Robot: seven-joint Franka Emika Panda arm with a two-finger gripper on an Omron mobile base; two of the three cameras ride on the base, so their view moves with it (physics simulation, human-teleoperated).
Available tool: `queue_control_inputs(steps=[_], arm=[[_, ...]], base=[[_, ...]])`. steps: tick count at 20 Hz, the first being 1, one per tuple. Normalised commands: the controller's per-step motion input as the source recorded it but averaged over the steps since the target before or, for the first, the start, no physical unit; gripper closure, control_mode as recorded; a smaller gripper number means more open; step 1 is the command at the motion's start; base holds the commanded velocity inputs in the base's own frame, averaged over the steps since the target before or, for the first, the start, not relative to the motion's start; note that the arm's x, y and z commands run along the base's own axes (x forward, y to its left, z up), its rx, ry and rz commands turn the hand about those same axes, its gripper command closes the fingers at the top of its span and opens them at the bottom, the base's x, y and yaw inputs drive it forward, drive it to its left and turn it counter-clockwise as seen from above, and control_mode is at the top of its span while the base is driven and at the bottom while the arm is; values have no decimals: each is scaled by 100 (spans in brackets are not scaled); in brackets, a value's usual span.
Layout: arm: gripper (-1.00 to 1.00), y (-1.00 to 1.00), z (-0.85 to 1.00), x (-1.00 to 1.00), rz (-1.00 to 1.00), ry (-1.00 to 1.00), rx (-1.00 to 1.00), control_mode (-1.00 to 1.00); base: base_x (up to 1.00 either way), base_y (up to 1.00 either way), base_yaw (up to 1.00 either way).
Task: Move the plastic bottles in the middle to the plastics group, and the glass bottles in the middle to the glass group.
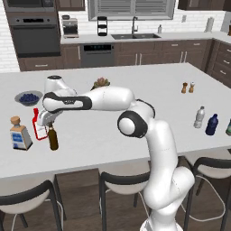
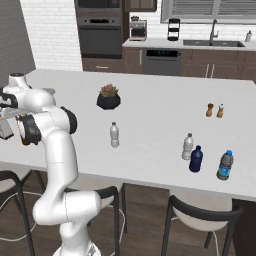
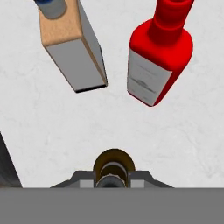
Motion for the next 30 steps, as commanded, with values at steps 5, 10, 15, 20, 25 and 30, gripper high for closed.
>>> queue_control_inputs(steps=[5,10,15,20,25,30], arm=[[100,0,-5,8,0,-3,1,-100],[100,0,-3,8,0,-1,2,-100],[-100,0,0,0,0,0,0,-100],[-100,0,0,0,0,0,0,-100],[-100,-2,2,-2,0,-2,0,-100],[-100,-23,50,-34,-2,-11,0,-100]], base=[[0,0,0],[0,0,0],[0,0,0],[0,0,0],[0,0,0],[0,0,0]])
